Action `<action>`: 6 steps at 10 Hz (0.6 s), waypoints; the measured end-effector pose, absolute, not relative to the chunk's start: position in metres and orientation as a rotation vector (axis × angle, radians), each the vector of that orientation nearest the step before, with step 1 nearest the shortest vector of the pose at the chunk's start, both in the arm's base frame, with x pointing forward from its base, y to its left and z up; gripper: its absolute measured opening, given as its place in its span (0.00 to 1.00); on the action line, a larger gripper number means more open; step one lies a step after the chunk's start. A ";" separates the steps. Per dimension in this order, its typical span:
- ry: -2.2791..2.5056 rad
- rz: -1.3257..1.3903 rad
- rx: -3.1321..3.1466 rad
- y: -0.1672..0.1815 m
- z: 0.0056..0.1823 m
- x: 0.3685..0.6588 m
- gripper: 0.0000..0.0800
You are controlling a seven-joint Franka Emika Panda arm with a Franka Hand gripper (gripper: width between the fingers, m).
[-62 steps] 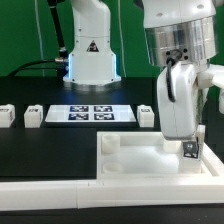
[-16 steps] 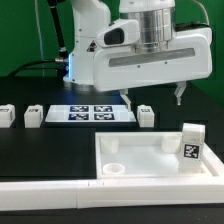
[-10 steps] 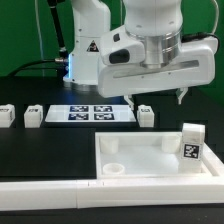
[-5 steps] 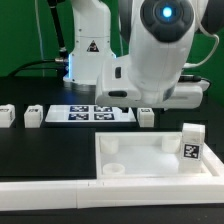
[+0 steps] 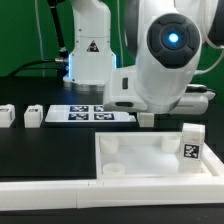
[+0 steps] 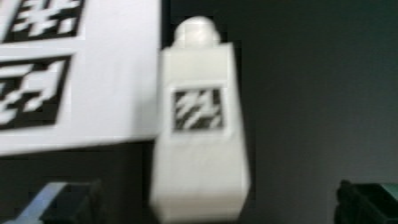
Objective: Assemble square table
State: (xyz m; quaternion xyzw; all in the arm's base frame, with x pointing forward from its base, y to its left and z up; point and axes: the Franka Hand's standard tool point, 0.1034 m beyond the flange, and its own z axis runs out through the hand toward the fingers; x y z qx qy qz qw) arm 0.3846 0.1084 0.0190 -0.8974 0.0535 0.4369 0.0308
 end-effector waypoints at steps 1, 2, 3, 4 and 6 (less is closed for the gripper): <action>0.167 1.337 -2.772 0.108 0.016 0.383 0.81; 0.169 1.335 -2.772 0.107 0.017 0.384 0.81; 0.170 1.336 -2.771 0.106 0.016 0.384 0.81; 0.171 1.337 -2.771 0.106 0.016 0.384 0.81; 0.175 1.365 -2.761 0.105 0.011 0.376 0.81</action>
Offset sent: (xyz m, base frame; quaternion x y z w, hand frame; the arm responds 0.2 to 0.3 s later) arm 0.0000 0.0000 0.0000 0.0000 0.0000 0.0000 1.0000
